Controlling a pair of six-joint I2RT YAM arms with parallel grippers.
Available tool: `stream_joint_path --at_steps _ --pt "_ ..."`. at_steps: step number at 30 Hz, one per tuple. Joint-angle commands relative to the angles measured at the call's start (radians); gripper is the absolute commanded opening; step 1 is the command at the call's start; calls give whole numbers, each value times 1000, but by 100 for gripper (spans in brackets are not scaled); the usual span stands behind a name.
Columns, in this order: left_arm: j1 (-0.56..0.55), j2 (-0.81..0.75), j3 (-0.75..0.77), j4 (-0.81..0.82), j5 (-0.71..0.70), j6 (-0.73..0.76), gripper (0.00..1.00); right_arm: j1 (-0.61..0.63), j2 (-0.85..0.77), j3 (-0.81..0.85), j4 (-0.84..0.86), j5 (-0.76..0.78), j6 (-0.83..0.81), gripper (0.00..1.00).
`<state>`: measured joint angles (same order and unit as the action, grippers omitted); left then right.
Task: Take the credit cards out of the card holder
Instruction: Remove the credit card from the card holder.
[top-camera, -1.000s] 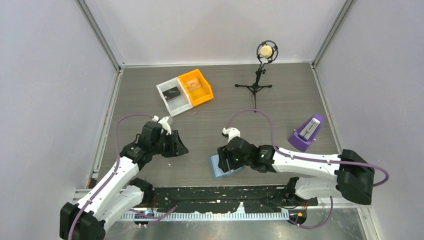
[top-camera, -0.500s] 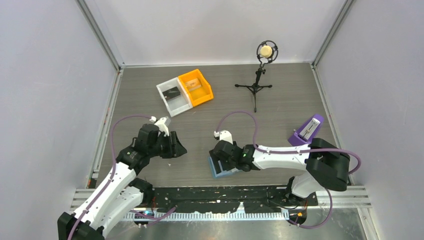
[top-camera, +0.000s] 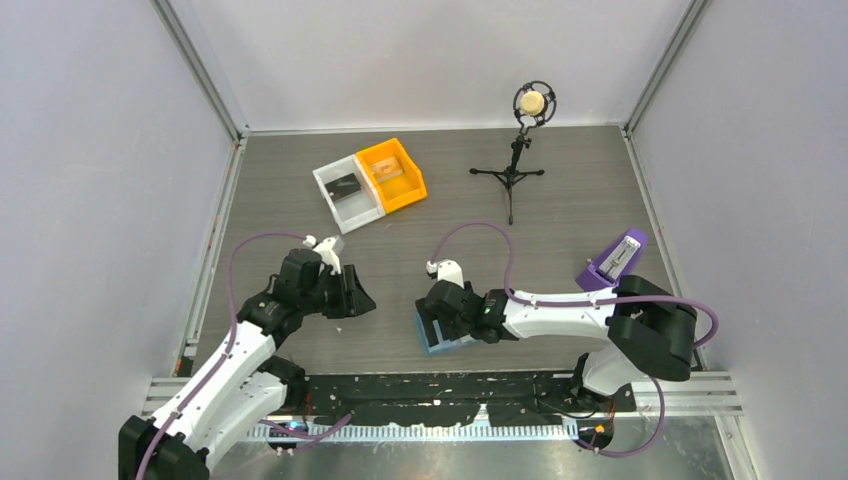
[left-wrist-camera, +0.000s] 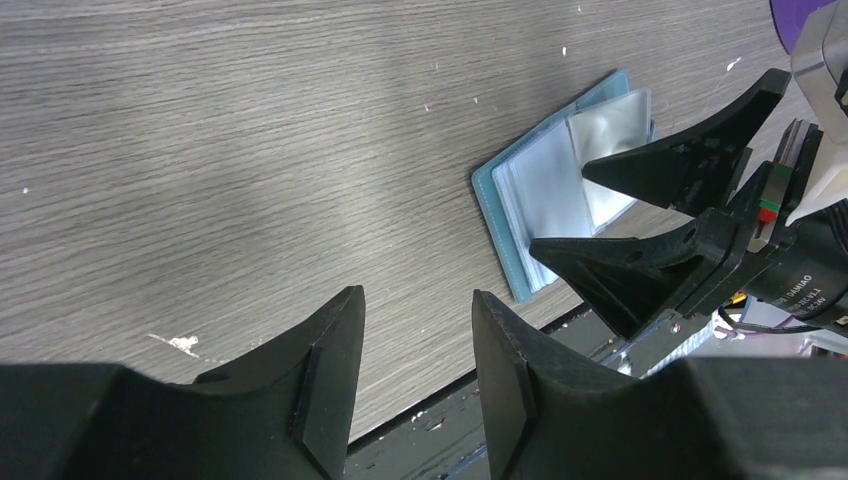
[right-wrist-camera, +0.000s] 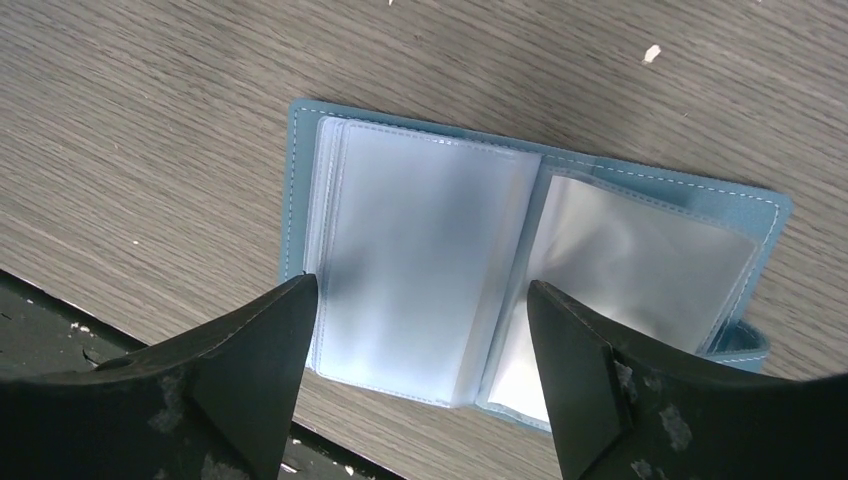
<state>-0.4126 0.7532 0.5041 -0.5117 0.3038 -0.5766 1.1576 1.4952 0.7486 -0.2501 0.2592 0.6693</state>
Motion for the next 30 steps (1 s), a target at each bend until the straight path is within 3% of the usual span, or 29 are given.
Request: stream_joint_path --at_steps 1,7,17,30 --pt "-3 -4 -8 56 21 -15 46 8 -9 5 32 12 23 85" --pt "-3 -3 -16 59 11 -28 46 8 12 -12 40 32 19 81" --pt "-5 25 -50 129 48 -59 46 7 -57 -68 160 -41 57 44" --pt "-61 167 -141 367 119 -147 46 -93 -156 -261 491 -212 151 25"
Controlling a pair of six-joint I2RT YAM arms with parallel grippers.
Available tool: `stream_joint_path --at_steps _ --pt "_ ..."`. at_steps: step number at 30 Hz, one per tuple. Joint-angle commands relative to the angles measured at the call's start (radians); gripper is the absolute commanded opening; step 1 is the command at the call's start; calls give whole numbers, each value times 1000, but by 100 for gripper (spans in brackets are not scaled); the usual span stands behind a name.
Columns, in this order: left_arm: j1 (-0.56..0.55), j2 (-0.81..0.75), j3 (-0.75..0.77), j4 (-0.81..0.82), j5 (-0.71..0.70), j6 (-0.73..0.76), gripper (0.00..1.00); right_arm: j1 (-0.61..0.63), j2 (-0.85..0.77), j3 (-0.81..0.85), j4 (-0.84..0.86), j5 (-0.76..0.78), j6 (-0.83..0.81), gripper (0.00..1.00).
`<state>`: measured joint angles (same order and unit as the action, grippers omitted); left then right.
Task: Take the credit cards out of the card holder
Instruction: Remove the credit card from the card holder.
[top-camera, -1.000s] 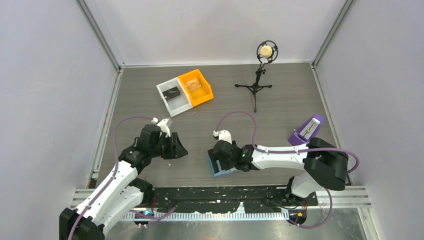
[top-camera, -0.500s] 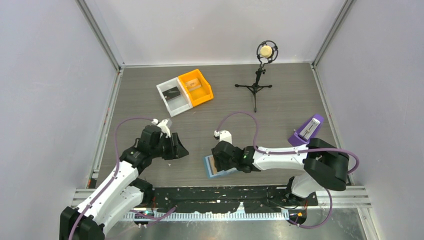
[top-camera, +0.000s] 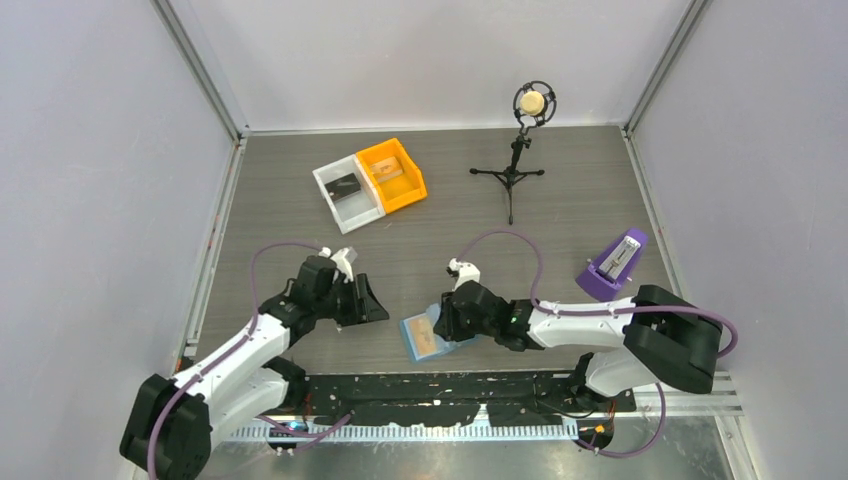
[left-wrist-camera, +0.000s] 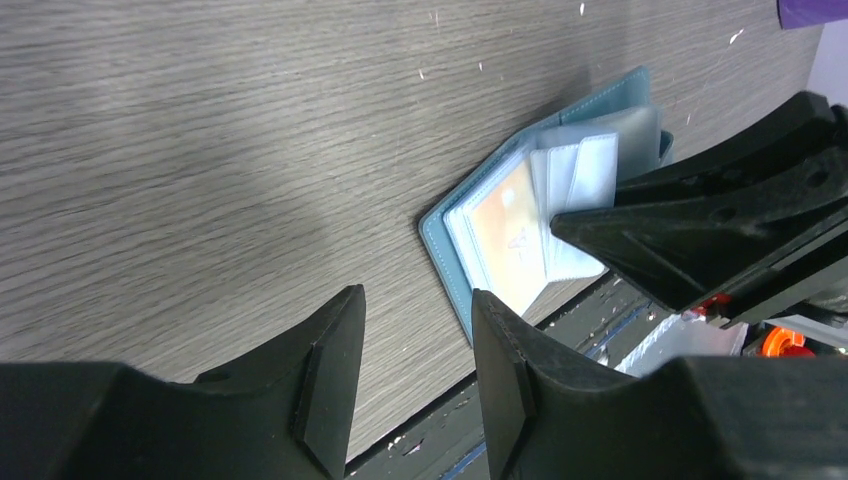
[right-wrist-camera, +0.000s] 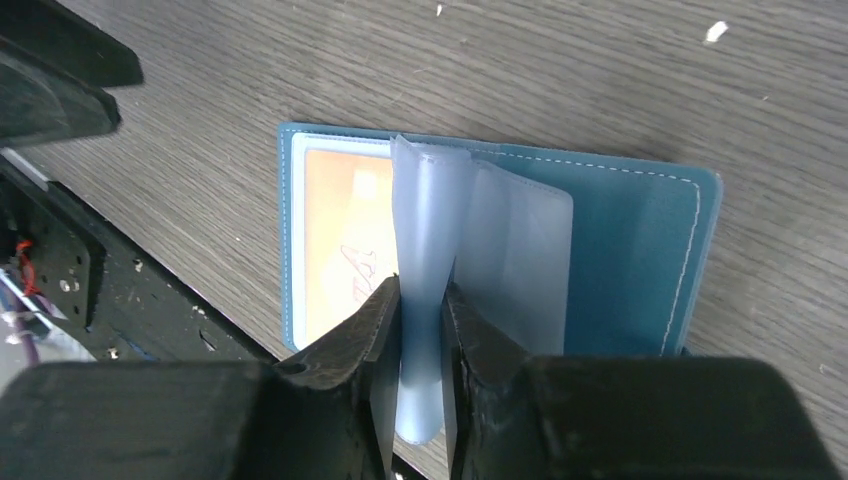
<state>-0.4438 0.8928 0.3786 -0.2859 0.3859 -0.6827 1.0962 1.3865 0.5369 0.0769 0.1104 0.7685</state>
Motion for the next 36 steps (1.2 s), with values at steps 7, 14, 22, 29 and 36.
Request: stream_joint_path --at_steps 7,14,22,29,36 --pt "-94 76 -36 271 29 -101 45 -84 -73 -120 299 -158 102 18" --pt "-160 168 -2 385 16 -156 29 -101 -63 -158 402 -205 136 17" --pt "-219 359 65 470 -3 -181 26 -111 -63 -177 435 -228 145 18" --pt "-260 451 115 505 -4 -199 25 -117 -66 -170 398 -231 132 20" --pt "-293 437 117 505 -9 -211 25 -118 -96 -142 302 -199 95 37"
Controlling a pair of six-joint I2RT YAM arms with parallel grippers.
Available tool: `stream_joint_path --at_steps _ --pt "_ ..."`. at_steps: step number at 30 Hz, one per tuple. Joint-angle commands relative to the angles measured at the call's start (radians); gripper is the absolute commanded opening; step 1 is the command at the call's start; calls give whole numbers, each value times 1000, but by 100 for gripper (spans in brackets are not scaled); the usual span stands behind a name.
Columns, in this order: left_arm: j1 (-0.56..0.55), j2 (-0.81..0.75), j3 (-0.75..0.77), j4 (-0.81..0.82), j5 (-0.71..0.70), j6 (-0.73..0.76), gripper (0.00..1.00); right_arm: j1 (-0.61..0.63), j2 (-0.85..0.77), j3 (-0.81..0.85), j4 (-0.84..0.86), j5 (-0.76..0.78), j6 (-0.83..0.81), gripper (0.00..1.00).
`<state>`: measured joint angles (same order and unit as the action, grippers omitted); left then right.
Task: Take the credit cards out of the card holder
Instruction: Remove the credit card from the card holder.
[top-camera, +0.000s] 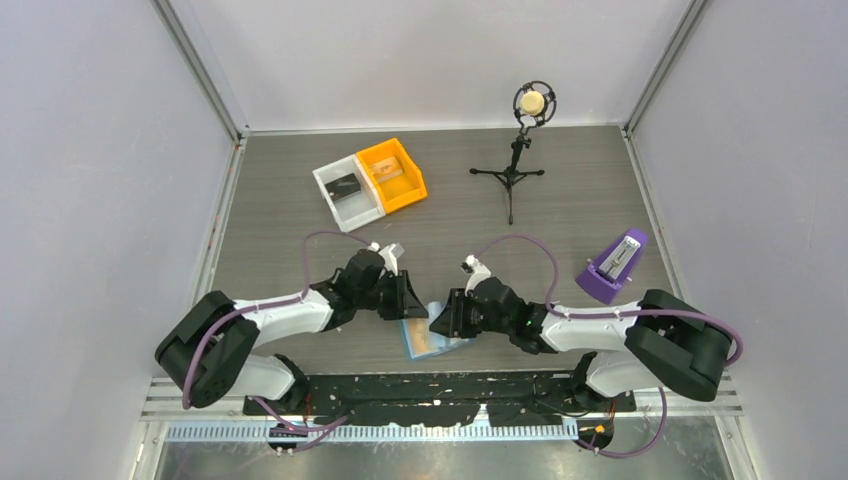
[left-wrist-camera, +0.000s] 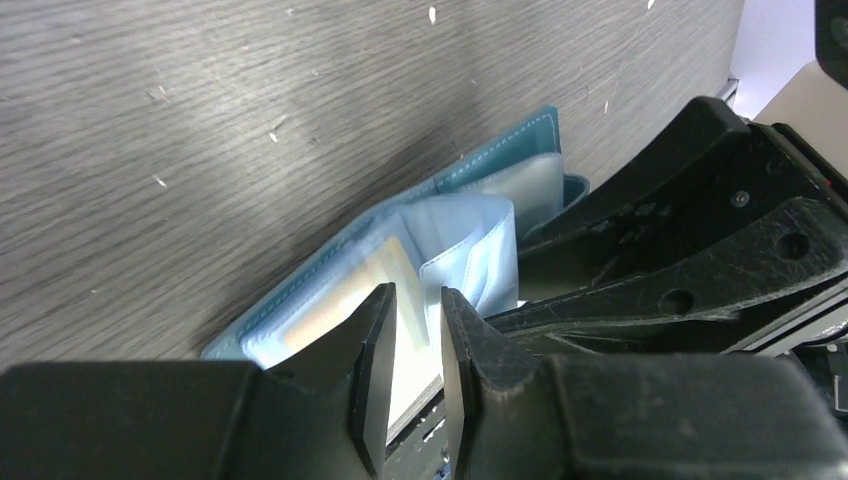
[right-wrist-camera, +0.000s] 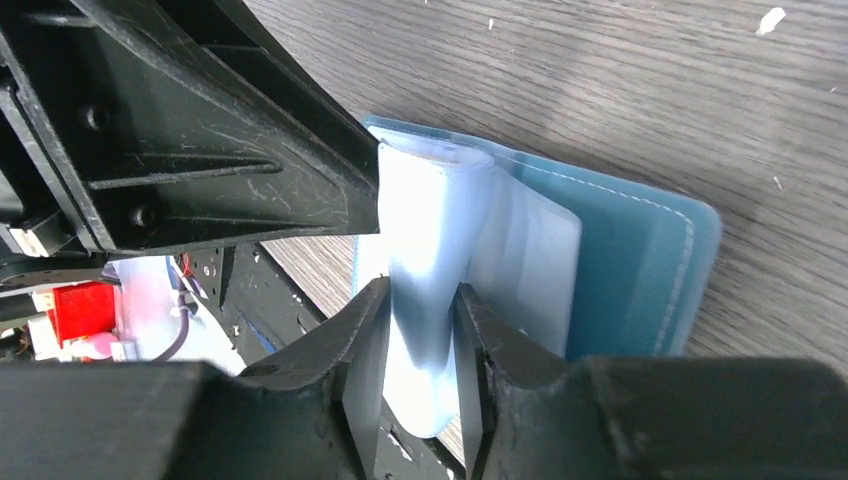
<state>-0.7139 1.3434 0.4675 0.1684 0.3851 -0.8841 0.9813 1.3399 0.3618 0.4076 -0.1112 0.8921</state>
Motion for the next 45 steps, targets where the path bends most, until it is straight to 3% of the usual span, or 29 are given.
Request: stream_joint_path --at_steps 1,4,10,16,22,27,33,45 --pt "-32 -9 31 53 -10 -10 25 -3 -59 44 -59 36 -49 42" --pt "-54 40 47 86 15 -21 25 -4 -84 71 -147 80 -88 52" --pt "-97 110 74 220 73 -79 25 -4 -193 113 -305 170 -150 62" --pt "-136 133 139 221 78 -85 27 -5 -317 130 -502 263 -183 66" --pt "-148 185 167 226 75 -87 28 -4 -491 114 -586 298 -204 67" --pt "-148 195 181 218 54 -81 28 -4 -573 77 -537 238 -219 55" --pt "-145 138 215 101 2 -38 30 1 -535 62 -423 91 -214 40" --pt "-52 -91 174 -177 -127 28 31 48 -259 56 -178 25 -157 39"
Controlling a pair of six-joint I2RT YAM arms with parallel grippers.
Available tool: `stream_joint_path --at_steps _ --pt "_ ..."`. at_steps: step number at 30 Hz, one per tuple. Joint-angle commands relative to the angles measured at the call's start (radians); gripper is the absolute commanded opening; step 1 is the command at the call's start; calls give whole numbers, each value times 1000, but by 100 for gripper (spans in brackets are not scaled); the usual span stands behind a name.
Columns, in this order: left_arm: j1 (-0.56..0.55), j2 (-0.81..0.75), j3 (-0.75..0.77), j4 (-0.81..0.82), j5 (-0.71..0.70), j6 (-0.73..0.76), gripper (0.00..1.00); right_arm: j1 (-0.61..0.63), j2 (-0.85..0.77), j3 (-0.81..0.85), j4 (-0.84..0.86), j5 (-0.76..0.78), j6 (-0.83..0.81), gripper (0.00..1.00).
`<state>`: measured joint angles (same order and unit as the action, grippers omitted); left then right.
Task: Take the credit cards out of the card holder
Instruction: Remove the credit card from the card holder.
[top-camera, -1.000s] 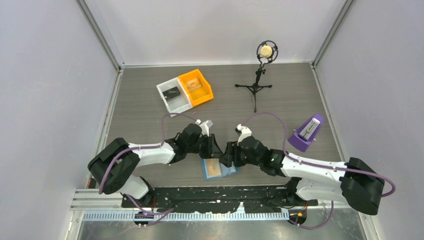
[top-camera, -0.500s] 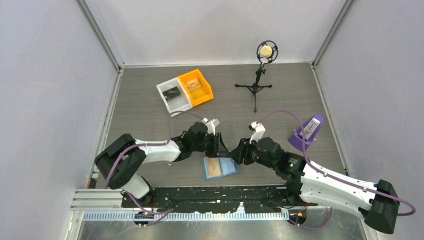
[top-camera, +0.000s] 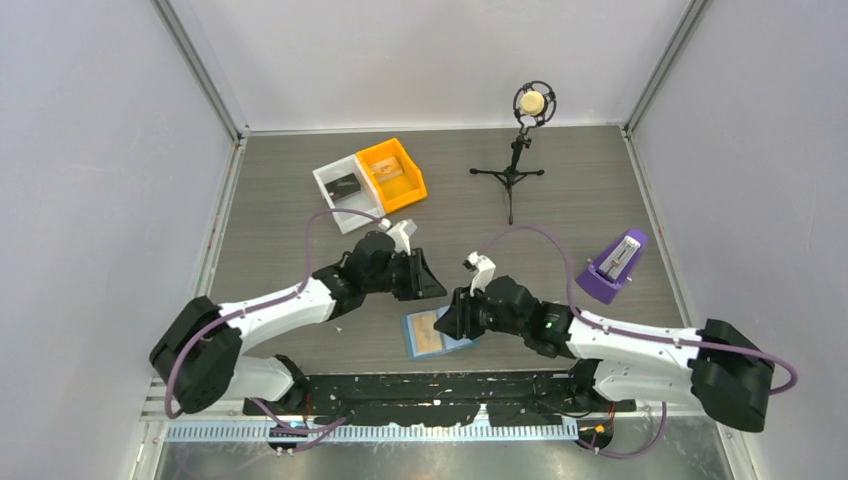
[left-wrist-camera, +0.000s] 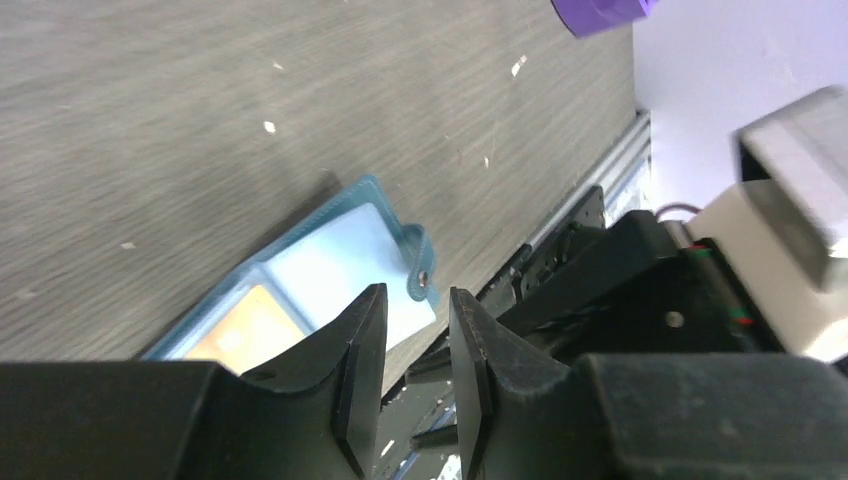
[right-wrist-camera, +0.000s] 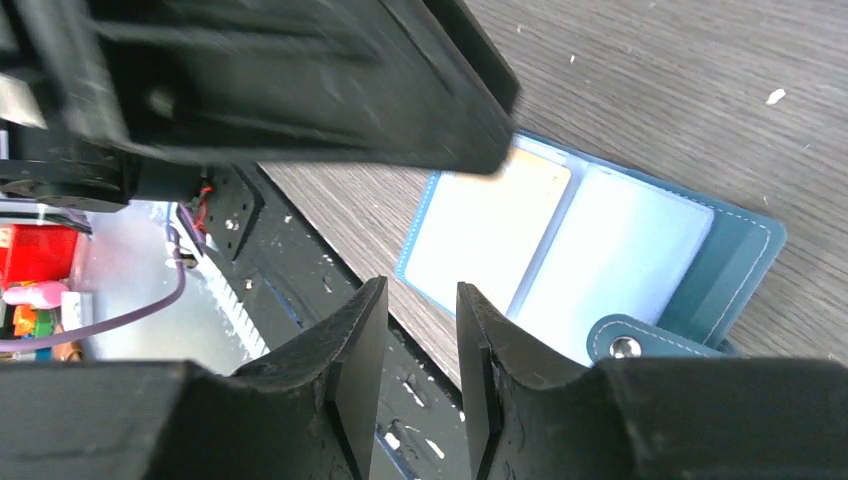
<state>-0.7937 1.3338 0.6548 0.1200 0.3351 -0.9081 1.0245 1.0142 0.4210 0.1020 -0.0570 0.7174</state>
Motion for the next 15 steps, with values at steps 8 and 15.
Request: stream_joint_path --at_steps 8,15 --pt "28 -183 -163 -114 -97 22 30 -9 238 -25 233 -46 16 38" --pt "24 -123 -240 -10 -67 0 22 -45 351 -41 316 -101 40 36"
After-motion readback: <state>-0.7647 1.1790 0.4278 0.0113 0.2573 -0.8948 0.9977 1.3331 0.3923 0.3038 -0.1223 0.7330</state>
